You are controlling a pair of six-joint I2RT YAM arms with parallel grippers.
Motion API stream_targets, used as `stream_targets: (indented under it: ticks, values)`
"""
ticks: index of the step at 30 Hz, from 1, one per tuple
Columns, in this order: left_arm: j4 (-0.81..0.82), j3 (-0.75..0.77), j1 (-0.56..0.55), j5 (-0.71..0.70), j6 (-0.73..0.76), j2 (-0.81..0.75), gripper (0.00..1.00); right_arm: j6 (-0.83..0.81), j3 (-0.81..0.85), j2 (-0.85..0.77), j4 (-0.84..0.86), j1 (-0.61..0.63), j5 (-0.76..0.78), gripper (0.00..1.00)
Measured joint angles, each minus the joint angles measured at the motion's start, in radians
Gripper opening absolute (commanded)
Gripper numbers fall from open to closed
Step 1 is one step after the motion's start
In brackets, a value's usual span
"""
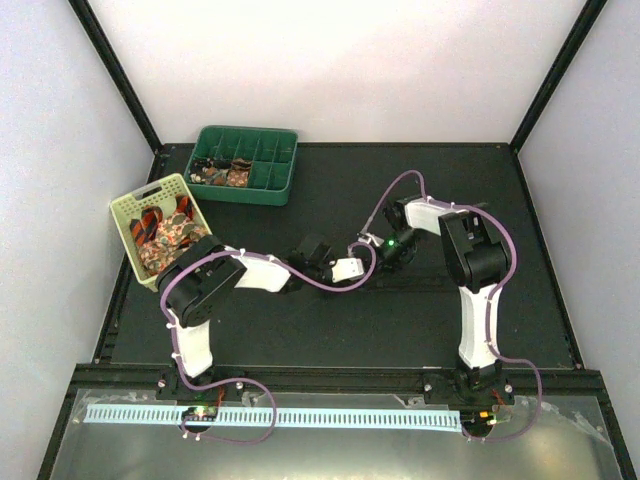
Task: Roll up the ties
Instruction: Roll the tie at the center of the board.
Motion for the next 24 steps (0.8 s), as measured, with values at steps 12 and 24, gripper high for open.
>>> stream_targets:
  ticks: [12,24]
  values:
    - [0.008,-0.021,0.013,0.032,-0.035,-0.011,0.72,-0.036,-0.01,0.005,0.013,-0.019,0.004,0.02]
    - [0.167,-0.129,0.064,0.185,-0.102,-0.028,0.76,-0.088,-0.02,0.024,0.013,-0.045,-0.021,0.02]
